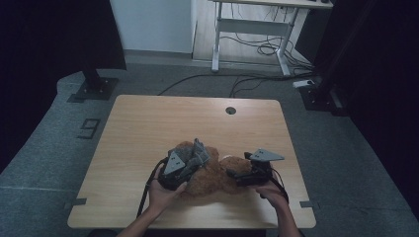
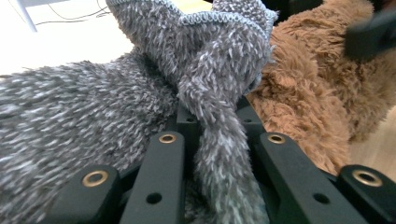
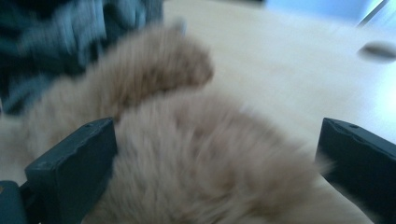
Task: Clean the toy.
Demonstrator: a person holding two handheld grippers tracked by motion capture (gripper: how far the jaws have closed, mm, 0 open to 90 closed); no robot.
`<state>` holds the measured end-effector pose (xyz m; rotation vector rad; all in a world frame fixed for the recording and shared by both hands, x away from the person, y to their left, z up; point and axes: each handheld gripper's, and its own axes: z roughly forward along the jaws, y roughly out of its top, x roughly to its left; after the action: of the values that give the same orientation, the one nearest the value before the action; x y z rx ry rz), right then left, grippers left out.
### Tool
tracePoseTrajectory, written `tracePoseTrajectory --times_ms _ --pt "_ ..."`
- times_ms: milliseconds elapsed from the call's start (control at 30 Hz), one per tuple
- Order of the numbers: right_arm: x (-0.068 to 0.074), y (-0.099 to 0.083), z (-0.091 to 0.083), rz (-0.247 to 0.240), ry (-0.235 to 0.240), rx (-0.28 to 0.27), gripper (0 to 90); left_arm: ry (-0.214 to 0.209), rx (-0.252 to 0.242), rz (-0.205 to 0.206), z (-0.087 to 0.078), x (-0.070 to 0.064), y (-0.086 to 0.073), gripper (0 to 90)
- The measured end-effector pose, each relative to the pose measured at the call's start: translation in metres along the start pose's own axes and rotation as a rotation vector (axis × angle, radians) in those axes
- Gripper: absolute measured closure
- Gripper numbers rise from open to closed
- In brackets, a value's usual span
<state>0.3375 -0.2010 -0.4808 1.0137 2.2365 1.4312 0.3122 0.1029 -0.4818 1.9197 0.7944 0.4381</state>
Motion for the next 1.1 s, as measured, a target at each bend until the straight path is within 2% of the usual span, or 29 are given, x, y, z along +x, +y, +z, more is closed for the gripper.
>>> tracePoseTrajectory --times_ms 67,167,267,333,433,567,667,800,933,967,1067,1100 --pt "0.004 -0.008 0.006 -0.004 0.017 0.064 0.0 -0.014 -0.001 -0.001 -0.003 -0.001 -0.002 77.7" --pt "0.010 -0.022 0.011 -0.019 0.006 0.106 3.7 -0.035 -0.002 -0.003 -0.006 -0.003 -0.004 77.6" --pt "0.014 -0.029 0.008 -0.022 -0.006 0.092 13.1 -0.044 -0.005 0.003 -0.009 -0.007 -0.005 77.5" --pt "0.018 -0.033 0.006 -0.061 -0.031 0.084 21.5 -0.046 -0.010 0.005 -0.010 -0.008 -0.006 77.5" --pt "0.023 -0.034 0.006 -0.110 -0.075 0.053 32.1 -0.041 -0.019 0.005 -0.011 -0.008 -0.005 77.5" --pt "0.028 -0.030 0.012 -0.148 -0.153 -0.001 41.8 -0.033 -0.016 -0.009 -0.008 0.000 0.007 77.6" --pt "0.026 -0.025 0.019 -0.163 -0.198 -0.040 44.3 -0.012 -0.011 -0.019 0.001 0.013 0.020 77.6" --pt "0.017 -0.014 0.033 -0.189 -0.304 -0.105 44.4 0.014 -0.019 -0.036 0.014 0.029 0.036 77.6" --pt "0.007 -0.009 0.043 -0.216 -0.385 -0.159 43.4 0.022 -0.012 -0.039 0.024 0.035 0.047 77.6" --pt "0.004 -0.009 0.043 -0.213 -0.389 -0.163 42.2 0.020 -0.006 -0.035 0.025 0.034 0.046 77.6" --pt "0.001 -0.014 0.041 -0.215 -0.364 -0.157 38.6 0.004 0.016 -0.028 0.027 0.030 0.037 77.5" --pt "0.001 -0.017 0.038 -0.214 -0.343 -0.154 36.6 -0.003 0.016 -0.032 0.027 0.028 0.034 77.4"
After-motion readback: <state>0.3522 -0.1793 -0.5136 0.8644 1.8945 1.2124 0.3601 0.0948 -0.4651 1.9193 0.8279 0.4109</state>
